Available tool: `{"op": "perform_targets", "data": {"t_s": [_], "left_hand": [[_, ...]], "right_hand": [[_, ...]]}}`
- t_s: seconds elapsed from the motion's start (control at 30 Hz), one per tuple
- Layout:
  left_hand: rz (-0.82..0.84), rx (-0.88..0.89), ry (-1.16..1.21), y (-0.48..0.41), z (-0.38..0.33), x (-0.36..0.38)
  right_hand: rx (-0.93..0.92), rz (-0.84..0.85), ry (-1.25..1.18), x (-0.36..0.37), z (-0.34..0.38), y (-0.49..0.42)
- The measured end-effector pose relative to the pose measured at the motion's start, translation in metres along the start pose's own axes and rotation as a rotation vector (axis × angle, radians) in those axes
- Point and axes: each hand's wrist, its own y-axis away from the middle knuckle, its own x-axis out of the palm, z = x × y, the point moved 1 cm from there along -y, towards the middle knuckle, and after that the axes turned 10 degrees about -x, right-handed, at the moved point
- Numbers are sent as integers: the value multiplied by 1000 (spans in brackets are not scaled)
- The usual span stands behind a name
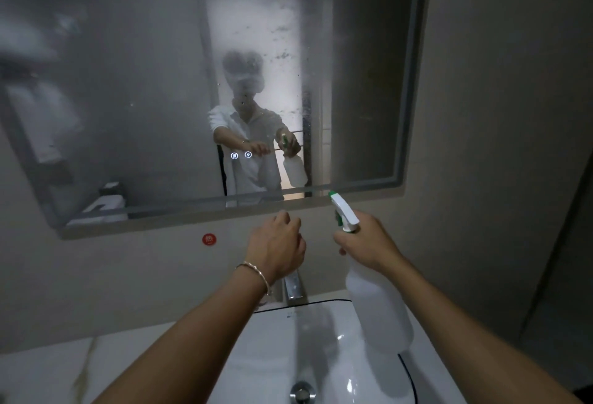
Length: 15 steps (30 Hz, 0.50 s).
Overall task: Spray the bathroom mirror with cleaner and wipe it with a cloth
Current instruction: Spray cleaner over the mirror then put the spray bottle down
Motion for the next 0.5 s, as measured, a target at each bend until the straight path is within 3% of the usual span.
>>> {"op": "perform_targets", "data": {"t_s": [0.23, 0.5], "left_hand": [[-24, -65, -83, 9, 43, -15], [-7, -108, -121, 21, 74, -21]], "right_hand": [[-42, -70, -35, 33, 19, -7], [-23, 112, -78, 64, 34, 6]]}}
